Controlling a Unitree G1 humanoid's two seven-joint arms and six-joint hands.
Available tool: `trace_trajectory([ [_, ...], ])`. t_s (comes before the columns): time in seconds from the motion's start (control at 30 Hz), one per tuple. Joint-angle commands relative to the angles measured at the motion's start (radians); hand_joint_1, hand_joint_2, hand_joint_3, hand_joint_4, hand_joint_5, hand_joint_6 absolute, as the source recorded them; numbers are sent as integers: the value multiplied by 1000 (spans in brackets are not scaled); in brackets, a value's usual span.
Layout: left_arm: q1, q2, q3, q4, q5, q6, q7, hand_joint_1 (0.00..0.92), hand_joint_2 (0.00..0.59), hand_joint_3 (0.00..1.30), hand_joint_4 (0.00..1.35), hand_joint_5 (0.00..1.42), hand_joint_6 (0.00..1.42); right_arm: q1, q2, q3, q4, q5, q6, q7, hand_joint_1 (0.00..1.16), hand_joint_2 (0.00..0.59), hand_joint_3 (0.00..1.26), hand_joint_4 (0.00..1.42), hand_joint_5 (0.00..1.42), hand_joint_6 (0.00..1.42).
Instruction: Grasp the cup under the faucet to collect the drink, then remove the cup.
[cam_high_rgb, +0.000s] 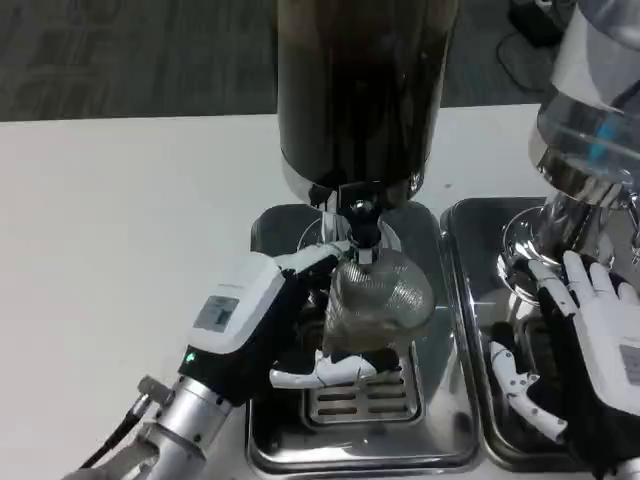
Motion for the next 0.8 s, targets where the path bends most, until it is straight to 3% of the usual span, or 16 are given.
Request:
trace_trajectory([
  [0.03,16,28,-12,-17,5,15,-3,352,122,301,279,503,322,-14,-4,3,8,7,-11,15,276,461,147,0,0,0],
  [0.33,53,59,-18,-61,4,50,-21,301,91,241,237,451,280,-23,-3,4,32,23,-24,6,255,453,147,0,0,0],
  [0.8,93,96,-6,-134,-2,106,-44,181,71,53,0,342,204,-32,-8,-2,51,38,-37,7,210,445,147,0,0,0],
])
